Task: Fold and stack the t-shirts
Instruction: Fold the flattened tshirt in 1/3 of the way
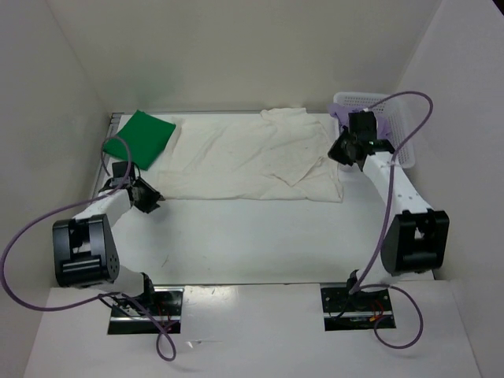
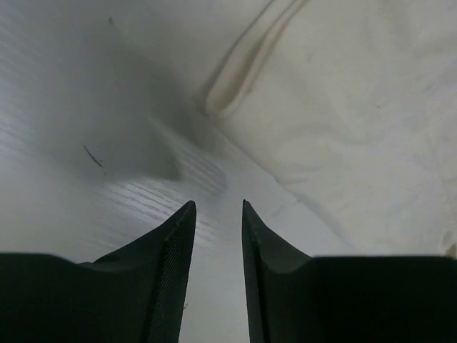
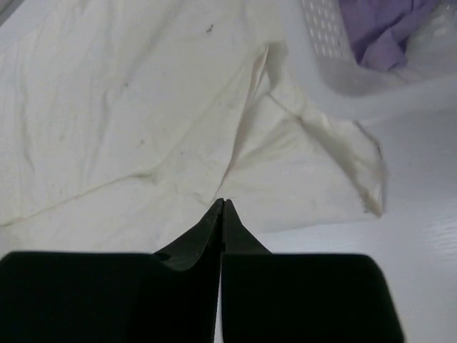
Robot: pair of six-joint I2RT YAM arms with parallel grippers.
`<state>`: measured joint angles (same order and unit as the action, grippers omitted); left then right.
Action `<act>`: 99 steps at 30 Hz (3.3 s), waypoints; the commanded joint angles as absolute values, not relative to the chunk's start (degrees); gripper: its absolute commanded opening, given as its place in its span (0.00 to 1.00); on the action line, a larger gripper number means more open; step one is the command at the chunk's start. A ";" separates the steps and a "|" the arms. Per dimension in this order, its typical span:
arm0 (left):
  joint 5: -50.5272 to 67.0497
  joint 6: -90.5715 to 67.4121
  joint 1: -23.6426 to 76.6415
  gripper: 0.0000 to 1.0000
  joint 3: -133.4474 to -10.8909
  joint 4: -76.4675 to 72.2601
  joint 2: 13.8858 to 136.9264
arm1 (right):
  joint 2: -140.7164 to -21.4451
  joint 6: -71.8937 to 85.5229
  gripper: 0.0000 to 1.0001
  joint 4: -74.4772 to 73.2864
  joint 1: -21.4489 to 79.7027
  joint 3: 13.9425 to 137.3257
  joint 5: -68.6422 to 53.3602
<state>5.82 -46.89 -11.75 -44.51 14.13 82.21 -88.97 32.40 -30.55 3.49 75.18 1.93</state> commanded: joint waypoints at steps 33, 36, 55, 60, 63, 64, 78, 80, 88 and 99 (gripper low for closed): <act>7.82 -56.16 -13.89 0.20 -46.66 0.44 93.42 | -76.38 46.66 0.47 -19.69 -7.63 42.36 1.76; 9.14 -55.47 -13.89 0.13 -47.46 1.49 95.62 | -79.71 46.67 0.47 -17.76 -7.65 41.66 1.23; 6.16 -50.10 -13.89 0.00 -48.60 7.38 94.14 | -93.78 52.11 0.00 -10.90 -8.17 46.76 1.23; 3.61 -47.72 -13.89 0.00 -47.29 14.32 88.87 | -84.66 52.12 0.00 -18.70 -8.70 43.51 2.64; 3.60 -44.92 -16.69 0.00 -46.58 18.54 85.26 | -78.24 51.60 0.00 -23.28 -11.77 41.05 -0.34; 3.60 -44.39 -18.44 0.00 -45.62 20.55 83.51 | -75.96 51.07 0.00 -26.68 -12.82 41.04 -2.44; 12.47 -47.81 -22.50 0.35 -41.04 35.57 72.52 | -63.63 50.02 0.05 -44.55 -16.08 44.03 -6.42; 10.56 -47.81 -23.03 0.56 -43.15 37.96 71.11 | -63.63 48.88 0.19 -46.40 -16.08 46.05 -6.42; 5.71 -46.24 -22.16 0.98 -49.74 37.36 71.63 | -65.21 44.57 0.62 -45.18 -16.08 54.12 -5.63; 3.25 -49.04 1.82 0.18 -53.17 19.43 77.16 | -81.72 46.67 0.04 -23.13 12.29 50.10 -12.13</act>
